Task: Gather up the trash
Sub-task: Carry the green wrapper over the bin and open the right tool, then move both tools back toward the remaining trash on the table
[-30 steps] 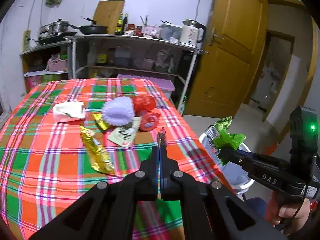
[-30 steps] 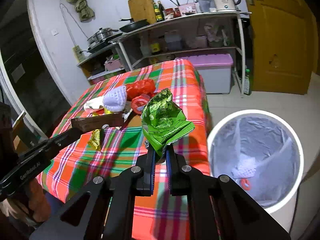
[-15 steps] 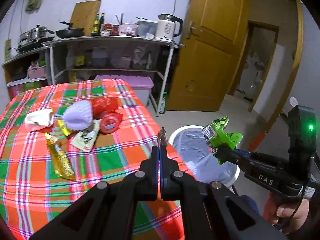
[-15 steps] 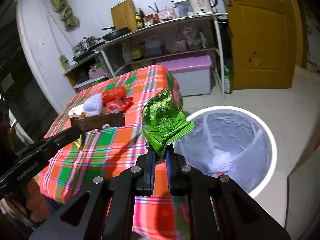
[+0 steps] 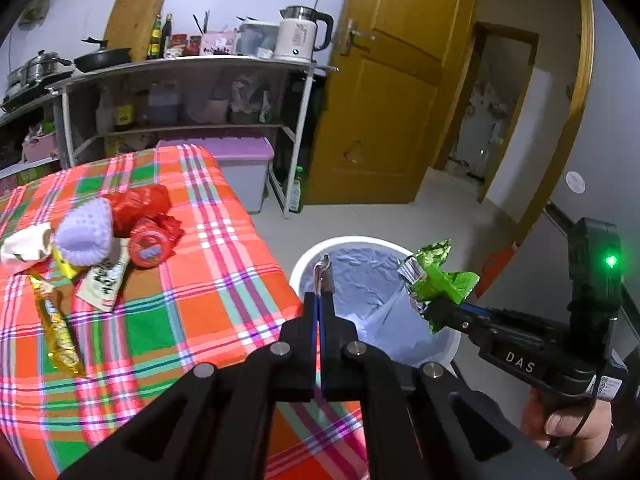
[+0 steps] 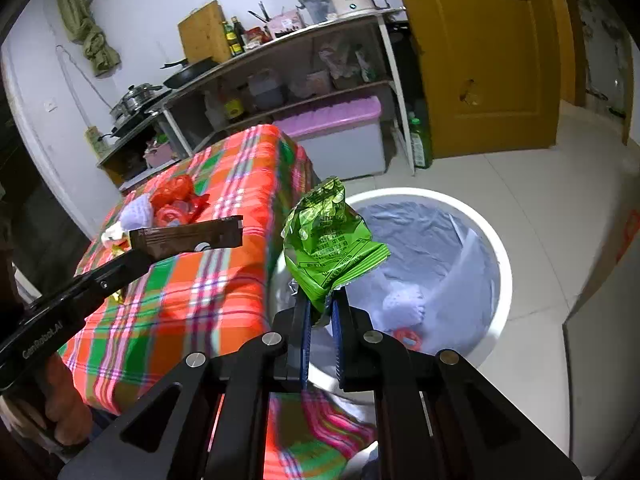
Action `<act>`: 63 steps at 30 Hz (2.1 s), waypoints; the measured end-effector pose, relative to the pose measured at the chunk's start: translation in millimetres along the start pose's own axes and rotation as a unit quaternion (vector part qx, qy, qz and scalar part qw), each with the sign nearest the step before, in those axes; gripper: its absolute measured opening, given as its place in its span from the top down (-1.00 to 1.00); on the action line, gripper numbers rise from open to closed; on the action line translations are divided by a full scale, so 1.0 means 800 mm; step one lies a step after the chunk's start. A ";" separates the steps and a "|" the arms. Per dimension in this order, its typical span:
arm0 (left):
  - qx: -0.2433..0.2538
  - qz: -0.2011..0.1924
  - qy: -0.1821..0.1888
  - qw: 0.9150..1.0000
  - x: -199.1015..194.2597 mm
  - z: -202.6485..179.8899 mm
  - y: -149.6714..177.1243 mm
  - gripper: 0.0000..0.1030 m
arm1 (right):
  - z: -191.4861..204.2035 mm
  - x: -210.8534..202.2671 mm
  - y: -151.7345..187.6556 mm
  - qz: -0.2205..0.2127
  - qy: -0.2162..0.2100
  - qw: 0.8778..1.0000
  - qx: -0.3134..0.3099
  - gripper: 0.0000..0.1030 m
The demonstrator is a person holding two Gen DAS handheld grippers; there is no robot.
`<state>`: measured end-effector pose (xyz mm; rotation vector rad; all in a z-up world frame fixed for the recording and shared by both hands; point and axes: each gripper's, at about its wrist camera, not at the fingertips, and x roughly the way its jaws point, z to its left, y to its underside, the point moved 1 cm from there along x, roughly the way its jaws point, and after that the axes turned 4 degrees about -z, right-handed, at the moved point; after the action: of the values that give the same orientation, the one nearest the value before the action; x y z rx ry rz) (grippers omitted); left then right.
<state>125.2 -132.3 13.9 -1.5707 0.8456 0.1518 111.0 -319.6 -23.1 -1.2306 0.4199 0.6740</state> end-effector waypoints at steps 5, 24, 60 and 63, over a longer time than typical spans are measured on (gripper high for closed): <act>0.004 0.023 0.010 1.000 0.024 -0.010 0.006 0.99 | -0.020 0.009 0.004 0.014 0.008 1.000 0.012 0.81; 0.016 0.094 0.037 0.995 0.096 -0.045 0.023 0.98 | -0.076 0.053 0.025 0.084 0.033 0.995 0.050 0.58; -0.014 0.020 -0.008 1.000 -0.010 0.010 0.015 0.70 | 0.010 -0.020 -0.001 -0.010 -0.038 0.999 -0.005 0.31; -0.023 0.013 -0.019 0.999 -0.022 0.025 0.017 0.57 | 0.025 -0.021 -0.002 -0.011 -0.046 0.999 -0.014 0.31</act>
<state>112.3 -106.3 8.7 -1.5960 0.8379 0.2202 98.4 -305.0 -5.0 -1.2251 0.3210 0.7157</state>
